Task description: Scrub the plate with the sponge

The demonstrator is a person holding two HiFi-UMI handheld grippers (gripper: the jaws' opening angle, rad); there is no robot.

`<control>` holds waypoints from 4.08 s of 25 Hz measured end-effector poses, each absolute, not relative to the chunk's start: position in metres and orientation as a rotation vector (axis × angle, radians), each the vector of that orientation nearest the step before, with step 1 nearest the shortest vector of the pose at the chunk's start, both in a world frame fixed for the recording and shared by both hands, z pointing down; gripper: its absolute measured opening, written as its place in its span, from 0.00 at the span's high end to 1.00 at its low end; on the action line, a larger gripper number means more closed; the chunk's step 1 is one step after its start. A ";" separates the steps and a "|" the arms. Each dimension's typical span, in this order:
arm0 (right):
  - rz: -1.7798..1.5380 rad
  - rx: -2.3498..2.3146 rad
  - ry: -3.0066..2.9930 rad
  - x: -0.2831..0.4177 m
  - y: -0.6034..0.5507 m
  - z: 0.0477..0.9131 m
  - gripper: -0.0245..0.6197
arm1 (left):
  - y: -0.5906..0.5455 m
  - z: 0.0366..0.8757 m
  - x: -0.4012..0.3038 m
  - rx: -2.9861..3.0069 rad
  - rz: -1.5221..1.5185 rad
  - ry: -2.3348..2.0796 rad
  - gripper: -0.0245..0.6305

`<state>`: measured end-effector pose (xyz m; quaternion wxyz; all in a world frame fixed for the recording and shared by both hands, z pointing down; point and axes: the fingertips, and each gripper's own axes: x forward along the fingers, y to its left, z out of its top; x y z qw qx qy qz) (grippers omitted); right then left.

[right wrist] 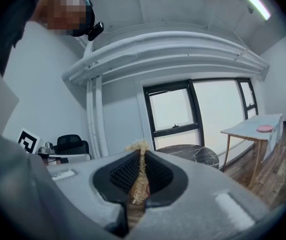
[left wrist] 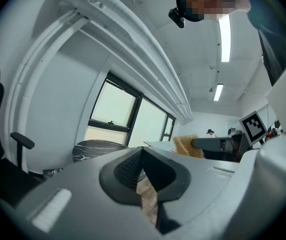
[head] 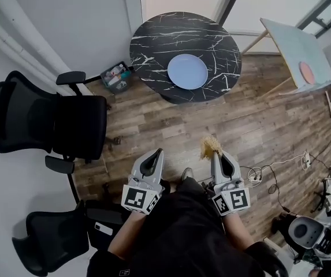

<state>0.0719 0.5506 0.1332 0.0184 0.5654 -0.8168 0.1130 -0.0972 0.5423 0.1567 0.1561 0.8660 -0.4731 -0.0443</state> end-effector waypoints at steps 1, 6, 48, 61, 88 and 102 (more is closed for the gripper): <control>0.342 1.759 -2.532 0.068 0.549 0.133 0.92 | 0.540 0.158 -0.100 2.485 -0.124 -1.341 0.96; 0.321 1.781 -2.501 0.061 0.543 0.131 0.92 | 0.530 0.164 -0.101 2.509 -0.113 -1.272 0.96; 0.290 1.448 -2.596 0.155 0.229 0.201 0.92 | 0.233 0.342 -0.005 2.059 0.306 -1.292 0.82; 0.319 1.354 -2.470 0.096 0.155 0.270 0.92 | 0.149 0.476 -0.021 1.809 0.395 -1.163 0.70; 0.435 1.213 -2.347 0.047 0.071 0.412 0.92 | 0.084 0.548 -0.023 1.849 0.707 -0.922 0.69; 0.329 0.957 -2.277 0.008 0.062 0.486 0.92 | 0.074 0.552 -0.015 1.917 0.784 -0.791 0.82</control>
